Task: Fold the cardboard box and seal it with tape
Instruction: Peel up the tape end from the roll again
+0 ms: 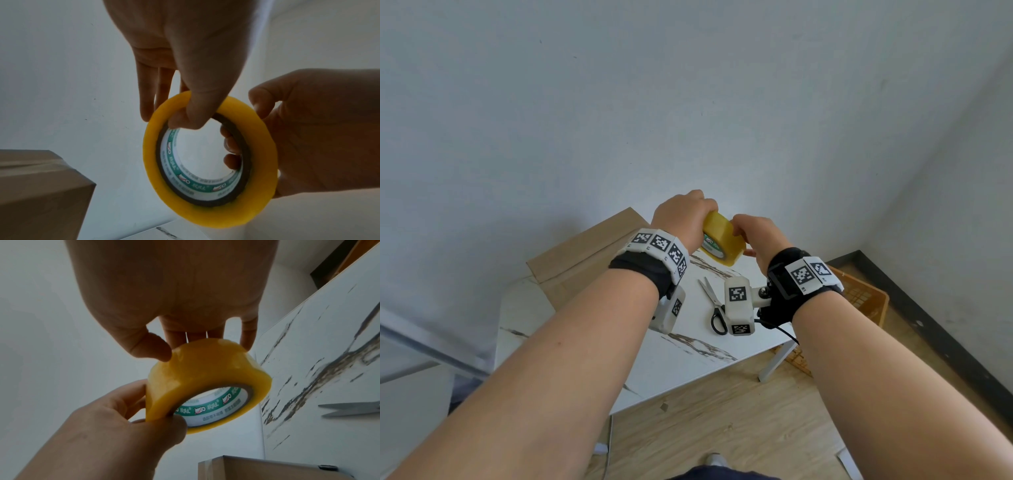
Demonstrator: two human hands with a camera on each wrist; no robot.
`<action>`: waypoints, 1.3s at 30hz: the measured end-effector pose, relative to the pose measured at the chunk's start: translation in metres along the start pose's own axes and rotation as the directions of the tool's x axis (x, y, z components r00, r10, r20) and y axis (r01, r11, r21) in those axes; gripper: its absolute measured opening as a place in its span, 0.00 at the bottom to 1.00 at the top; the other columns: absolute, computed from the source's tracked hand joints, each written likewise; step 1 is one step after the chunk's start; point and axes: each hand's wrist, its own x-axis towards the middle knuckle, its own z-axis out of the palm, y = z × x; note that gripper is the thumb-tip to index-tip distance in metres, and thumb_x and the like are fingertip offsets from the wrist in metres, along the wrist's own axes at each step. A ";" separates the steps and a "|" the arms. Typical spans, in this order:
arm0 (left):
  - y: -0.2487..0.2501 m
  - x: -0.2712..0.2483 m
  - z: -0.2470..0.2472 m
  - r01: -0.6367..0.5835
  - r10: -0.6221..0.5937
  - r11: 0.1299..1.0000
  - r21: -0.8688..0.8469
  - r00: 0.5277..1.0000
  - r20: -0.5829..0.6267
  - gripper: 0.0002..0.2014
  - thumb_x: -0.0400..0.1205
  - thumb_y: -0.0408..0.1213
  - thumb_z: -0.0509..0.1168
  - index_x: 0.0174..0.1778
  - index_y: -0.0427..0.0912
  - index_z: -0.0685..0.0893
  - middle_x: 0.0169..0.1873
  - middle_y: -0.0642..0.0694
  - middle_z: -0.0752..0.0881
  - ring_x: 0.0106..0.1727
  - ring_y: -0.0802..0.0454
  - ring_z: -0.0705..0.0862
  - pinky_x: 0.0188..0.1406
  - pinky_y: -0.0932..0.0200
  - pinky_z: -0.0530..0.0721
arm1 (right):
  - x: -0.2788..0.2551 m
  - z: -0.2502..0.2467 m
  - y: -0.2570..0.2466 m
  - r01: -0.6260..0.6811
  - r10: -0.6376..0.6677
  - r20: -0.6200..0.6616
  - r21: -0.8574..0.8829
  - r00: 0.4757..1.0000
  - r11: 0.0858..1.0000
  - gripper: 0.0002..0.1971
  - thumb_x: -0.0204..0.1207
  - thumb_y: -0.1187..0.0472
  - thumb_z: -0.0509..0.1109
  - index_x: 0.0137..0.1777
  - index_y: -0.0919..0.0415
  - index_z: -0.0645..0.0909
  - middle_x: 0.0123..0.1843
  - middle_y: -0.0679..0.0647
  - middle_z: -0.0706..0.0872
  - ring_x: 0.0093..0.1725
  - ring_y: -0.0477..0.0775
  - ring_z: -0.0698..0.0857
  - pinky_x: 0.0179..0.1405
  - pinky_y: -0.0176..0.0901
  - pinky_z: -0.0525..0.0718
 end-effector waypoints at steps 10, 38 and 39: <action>-0.003 0.003 0.000 0.038 -0.038 0.999 0.030 0.999 0.021 0.15 0.75 0.28 0.63 0.53 0.50 0.83 0.48 0.46 0.80 0.43 0.42 0.83 0.35 0.55 0.74 | -0.001 0.007 -0.002 -0.039 0.039 0.014 -0.022 0.999 0.999 0.16 0.58 0.58 0.64 0.46 0.64 0.78 0.47 0.57 0.76 0.46 0.61 0.75 0.62 0.49 0.79; -0.008 0.002 0.008 0.120 -0.125 0.943 -0.311 0.992 0.004 0.26 0.81 0.32 0.63 0.77 0.47 0.72 0.77 0.47 0.71 0.77 0.50 0.70 0.76 0.57 0.67 | 0.015 0.007 0.018 0.102 -0.107 0.016 0.190 0.994 0.976 0.06 0.62 0.56 0.74 0.37 0.57 0.85 0.48 0.59 0.83 0.50 0.60 0.79 0.55 0.55 0.74; -0.006 0.000 0.010 0.107 -0.110 0.946 -0.306 0.994 0.009 0.26 0.82 0.32 0.62 0.77 0.47 0.72 0.77 0.48 0.71 0.77 0.50 0.70 0.76 0.58 0.66 | 0.016 0.008 0.018 0.120 -0.123 0.006 0.179 0.992 0.977 0.03 0.71 0.59 0.71 0.38 0.56 0.85 0.49 0.60 0.84 0.52 0.61 0.80 0.58 0.55 0.75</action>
